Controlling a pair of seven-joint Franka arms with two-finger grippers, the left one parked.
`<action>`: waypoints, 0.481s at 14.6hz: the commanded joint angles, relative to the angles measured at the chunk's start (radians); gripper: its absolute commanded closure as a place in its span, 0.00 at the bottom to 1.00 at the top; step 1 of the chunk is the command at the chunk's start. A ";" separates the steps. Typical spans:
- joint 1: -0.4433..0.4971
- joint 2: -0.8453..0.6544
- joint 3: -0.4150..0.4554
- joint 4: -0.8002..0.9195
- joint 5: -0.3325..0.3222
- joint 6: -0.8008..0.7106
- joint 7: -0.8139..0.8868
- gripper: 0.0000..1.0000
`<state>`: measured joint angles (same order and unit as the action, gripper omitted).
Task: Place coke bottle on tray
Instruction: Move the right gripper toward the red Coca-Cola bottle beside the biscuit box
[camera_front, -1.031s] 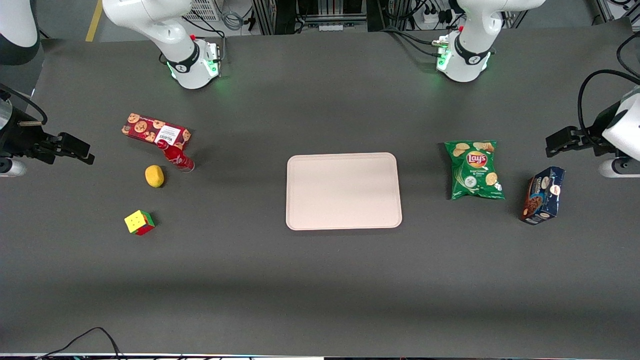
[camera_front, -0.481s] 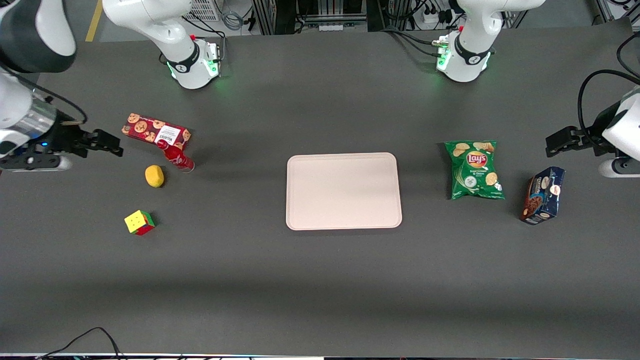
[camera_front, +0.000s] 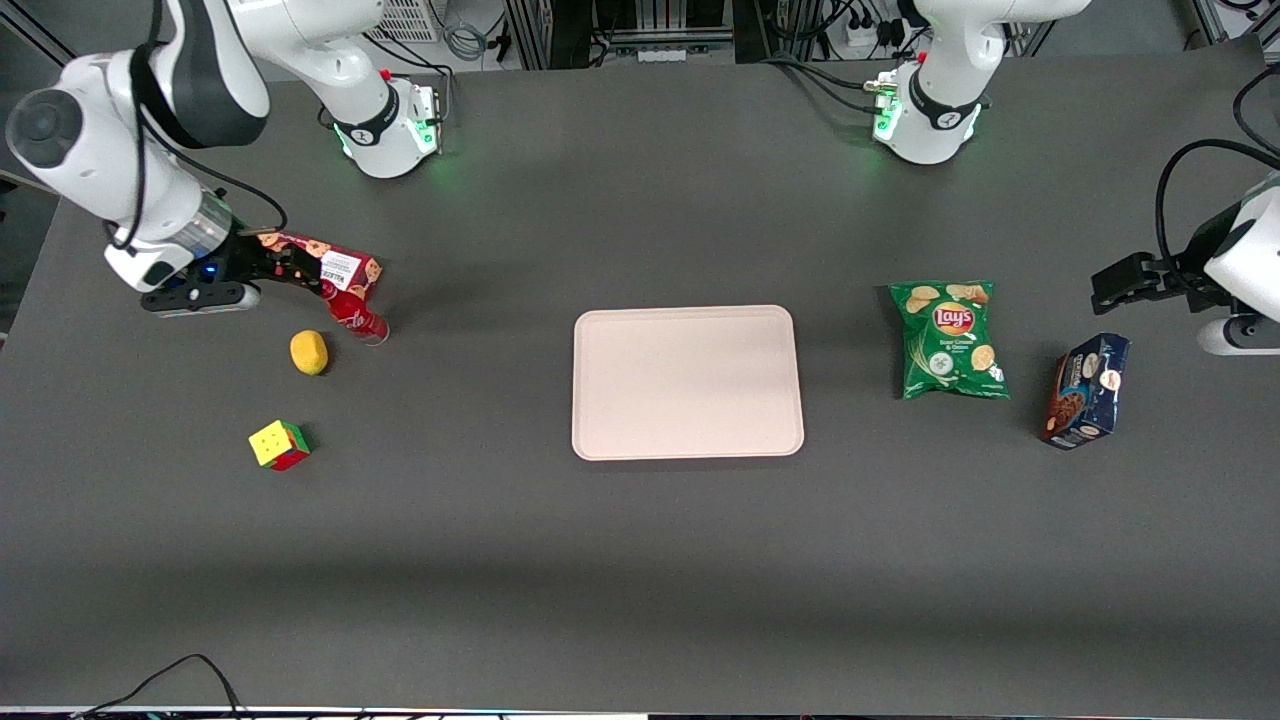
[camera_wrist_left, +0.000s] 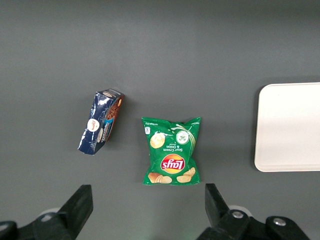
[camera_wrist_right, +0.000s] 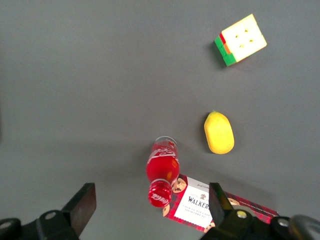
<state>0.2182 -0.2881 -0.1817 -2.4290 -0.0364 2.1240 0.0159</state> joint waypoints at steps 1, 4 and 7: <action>0.003 -0.043 0.004 -0.137 -0.045 0.111 0.021 0.00; 0.003 -0.039 0.008 -0.186 -0.045 0.135 0.013 0.00; 0.003 -0.022 0.014 -0.223 -0.049 0.186 0.009 0.00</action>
<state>0.2183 -0.2928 -0.1750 -2.6044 -0.0620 2.2595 0.0159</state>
